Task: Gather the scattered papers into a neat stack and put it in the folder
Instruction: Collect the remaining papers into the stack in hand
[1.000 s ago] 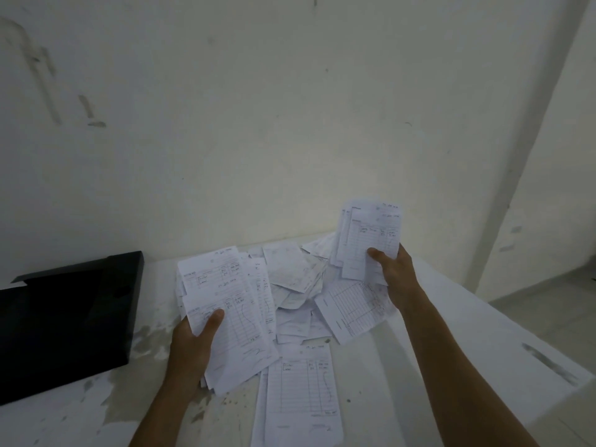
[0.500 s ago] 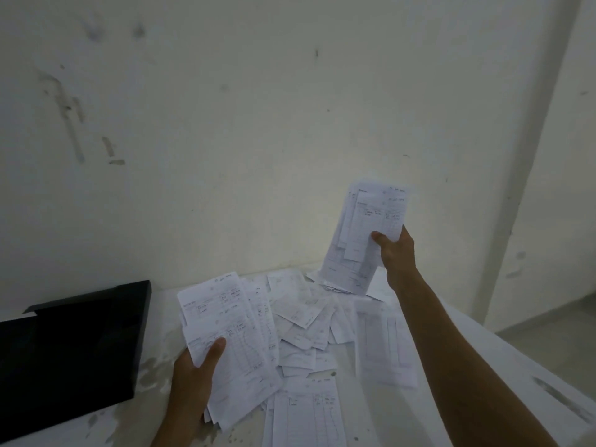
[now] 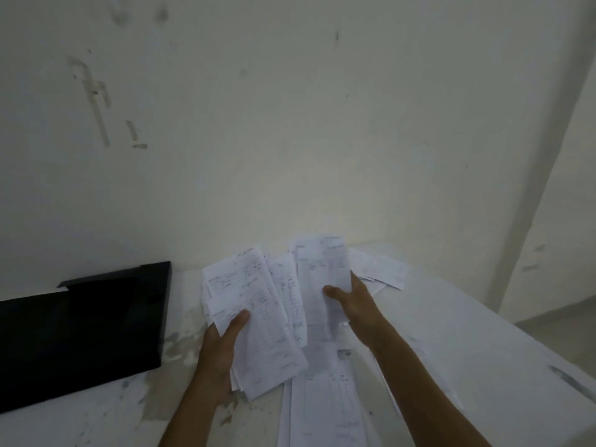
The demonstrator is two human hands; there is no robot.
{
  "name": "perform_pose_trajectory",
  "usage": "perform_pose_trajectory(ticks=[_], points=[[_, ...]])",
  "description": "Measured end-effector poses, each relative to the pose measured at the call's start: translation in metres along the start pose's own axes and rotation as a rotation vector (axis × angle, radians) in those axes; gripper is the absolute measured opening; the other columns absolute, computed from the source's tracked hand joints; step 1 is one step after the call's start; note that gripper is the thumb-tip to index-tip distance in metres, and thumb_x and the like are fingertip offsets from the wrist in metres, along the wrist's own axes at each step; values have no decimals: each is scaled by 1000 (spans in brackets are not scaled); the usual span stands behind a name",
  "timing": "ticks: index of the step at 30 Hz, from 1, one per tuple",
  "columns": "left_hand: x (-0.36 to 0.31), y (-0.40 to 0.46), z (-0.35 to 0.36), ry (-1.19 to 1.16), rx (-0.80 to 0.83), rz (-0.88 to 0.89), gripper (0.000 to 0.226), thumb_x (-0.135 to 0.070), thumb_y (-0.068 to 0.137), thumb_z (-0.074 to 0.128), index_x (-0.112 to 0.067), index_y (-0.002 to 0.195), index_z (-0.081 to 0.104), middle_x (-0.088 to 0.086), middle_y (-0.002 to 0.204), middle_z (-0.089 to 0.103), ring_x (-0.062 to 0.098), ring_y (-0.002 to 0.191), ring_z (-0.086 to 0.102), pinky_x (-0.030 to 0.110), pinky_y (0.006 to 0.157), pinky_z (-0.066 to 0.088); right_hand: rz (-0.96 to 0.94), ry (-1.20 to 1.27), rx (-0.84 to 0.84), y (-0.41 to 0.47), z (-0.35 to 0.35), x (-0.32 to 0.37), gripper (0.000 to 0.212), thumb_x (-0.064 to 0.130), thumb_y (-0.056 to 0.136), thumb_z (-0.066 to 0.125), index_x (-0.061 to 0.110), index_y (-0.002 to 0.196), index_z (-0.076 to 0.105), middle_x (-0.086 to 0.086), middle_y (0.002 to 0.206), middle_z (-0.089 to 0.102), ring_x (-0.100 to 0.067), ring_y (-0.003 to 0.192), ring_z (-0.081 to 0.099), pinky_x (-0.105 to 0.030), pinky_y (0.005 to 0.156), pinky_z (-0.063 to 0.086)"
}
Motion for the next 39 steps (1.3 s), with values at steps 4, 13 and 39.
perform_pose_trajectory(ticks=[4,13,39], points=[[8,1,-1,6,28,-32,41,-27,87,70,-22,127,63,2,118,72,26,109,66,47,95,52,79,74,106,-26,36,-20,41,25,98,62,23,138,57,2,130,68,-21,122,64,-49,108,48],[15,1,15,150,50,66,52,-17,86,71,-24,134,52,-3,125,66,19,113,64,39,94,53,28,122,164,-52,67,-15,39,30,99,61,26,137,54,4,130,68,-16,119,65,-38,98,55],[-3,-29,-33,448,-2,18,36,-29,89,70,-21,124,64,-5,113,68,14,101,63,30,89,47,383,-1177,-255,-130,-116,-32,68,66,82,65,21,131,53,-8,129,59,-31,119,55,-41,99,36]])
Point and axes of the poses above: each hand's wrist, its own y-axis towards the middle knuckle, its own z-axis out of the palm, x = y × z, the point moved 6 cm from there along y, towards the middle knuckle
